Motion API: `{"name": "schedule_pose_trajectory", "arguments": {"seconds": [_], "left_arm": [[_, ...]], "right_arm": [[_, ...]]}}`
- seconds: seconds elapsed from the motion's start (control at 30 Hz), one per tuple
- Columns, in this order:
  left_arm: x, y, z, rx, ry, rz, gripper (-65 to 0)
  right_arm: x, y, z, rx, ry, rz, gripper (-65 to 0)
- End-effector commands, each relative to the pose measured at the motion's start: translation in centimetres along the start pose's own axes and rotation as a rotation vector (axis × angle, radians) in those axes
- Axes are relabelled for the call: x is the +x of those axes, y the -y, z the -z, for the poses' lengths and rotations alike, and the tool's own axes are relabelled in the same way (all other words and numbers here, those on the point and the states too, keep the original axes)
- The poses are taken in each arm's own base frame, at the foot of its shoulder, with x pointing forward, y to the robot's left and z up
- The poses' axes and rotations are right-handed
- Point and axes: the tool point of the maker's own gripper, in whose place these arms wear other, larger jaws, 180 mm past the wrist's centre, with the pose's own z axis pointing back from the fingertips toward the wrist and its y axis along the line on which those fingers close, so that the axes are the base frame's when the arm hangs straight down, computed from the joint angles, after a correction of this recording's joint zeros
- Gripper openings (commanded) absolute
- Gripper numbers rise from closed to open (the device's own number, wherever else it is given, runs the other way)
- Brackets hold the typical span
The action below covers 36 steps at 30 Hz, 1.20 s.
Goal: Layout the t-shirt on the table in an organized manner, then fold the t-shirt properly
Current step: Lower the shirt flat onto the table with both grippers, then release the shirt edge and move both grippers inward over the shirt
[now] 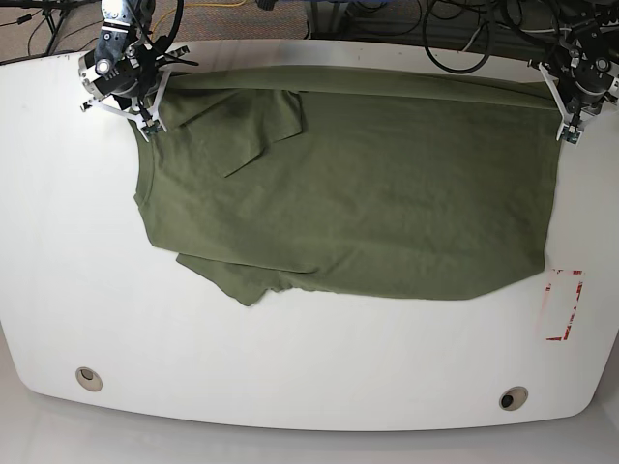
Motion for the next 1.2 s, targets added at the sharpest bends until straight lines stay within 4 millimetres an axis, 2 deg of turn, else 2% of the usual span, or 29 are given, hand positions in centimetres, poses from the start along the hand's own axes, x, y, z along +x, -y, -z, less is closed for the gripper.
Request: {"name": "schedule_pose_trajectory", "arguments": {"seconds": [0.0,0.2,0.37,0.57,0.67,1.17], "left_arm": [[0.5,-1.0,-0.4,0.039,0.006,0.019,-65.0],[2.4,-1.9,-0.4,0.058,0.049,0.001,-65.0],[5.7,-2.7,-0.5,0.075,0.118,0.012,-65.0],[8.1,-2.7,-0.3,0.069,0.154,0.065,-65.0],[8.6,-2.4,0.1,0.054,0.159,0.071,-65.0],[9.8,-4.6,2.1,0.047,0.132,0.061,-65.0]], "right_arm": [[0.0,1.3,-0.6,-0.048,-0.004,-0.007,-62.1],[1.4,2.5,-0.9,-0.075,0.036,-0.01,-62.1],[2.3,2.9,-1.0,-0.085,0.059,-0.006,-62.1],[2.4,2.8,-1.0,-0.081,0.062,-0.001,-62.1],[2.3,2.7,-1.0,-0.08,0.06,-0.002,-62.1],[2.9,2.6,-0.7,-0.07,0.09,0.0,-61.5]]}}
